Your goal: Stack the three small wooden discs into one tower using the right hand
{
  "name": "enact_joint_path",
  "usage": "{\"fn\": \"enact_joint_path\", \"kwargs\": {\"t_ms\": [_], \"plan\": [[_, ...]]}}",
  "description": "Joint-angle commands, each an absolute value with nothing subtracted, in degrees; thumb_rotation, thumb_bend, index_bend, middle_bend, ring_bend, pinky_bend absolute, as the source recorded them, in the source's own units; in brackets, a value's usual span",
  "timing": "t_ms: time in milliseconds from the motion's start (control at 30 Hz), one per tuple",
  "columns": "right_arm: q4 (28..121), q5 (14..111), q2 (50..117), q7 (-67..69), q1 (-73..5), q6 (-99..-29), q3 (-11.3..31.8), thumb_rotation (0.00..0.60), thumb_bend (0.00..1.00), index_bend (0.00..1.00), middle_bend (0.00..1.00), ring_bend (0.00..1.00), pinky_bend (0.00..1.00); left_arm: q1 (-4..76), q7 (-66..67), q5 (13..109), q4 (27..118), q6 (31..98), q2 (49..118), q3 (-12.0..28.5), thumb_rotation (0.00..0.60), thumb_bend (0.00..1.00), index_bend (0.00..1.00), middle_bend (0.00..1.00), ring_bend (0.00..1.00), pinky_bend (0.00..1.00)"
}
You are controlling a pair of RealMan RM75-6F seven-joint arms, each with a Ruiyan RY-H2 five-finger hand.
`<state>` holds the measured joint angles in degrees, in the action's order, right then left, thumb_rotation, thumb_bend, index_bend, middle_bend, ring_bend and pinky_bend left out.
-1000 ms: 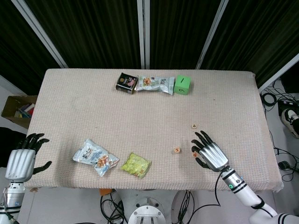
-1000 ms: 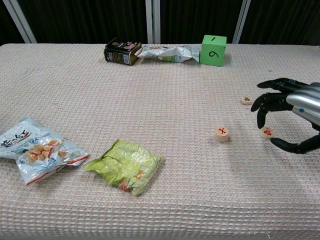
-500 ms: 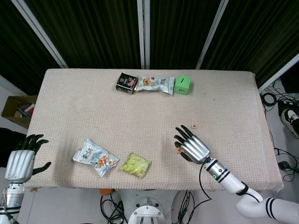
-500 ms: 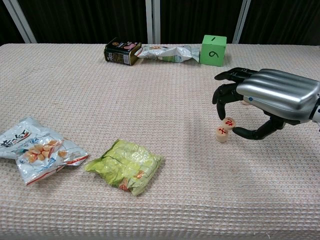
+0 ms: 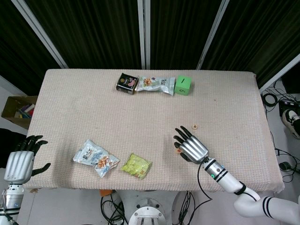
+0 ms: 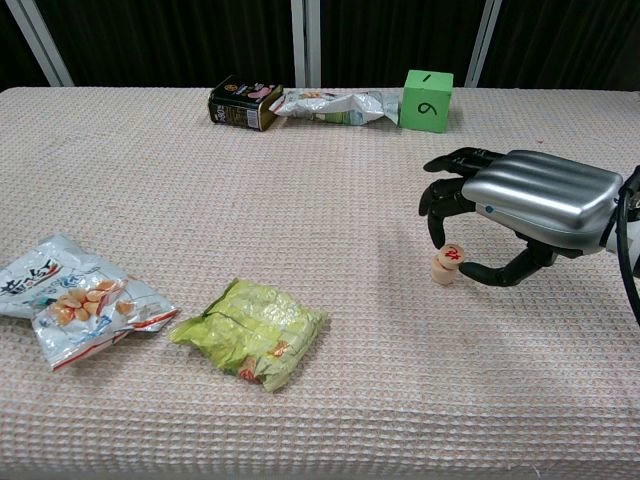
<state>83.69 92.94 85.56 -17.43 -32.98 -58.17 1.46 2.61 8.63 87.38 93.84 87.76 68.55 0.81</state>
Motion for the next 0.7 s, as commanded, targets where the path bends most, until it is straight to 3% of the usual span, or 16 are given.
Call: {"fn": "enact_joint_path", "kwargs": {"t_ms": [33,700], "plan": [[83.5,92.8,85.7,-17.2,-33.1,-58.3,1.4,0.6,0.38,0.45,0.24,0.0,0.0,2.6,8.7,87.4,93.9,87.7,68.5,0.8,0.6,0.1,0.3,0.2,0.14,0.23],[83.3,92.8,85.7,-17.5,-33.3,-59.6,0.2,0.6,0.37,0.36,0.22,0.0,0.0,2.6,8.9,87.3,93.9,87.6,68.6,0.8,0.6,0.1,0.3,0.2,0.14,0.23]]}}
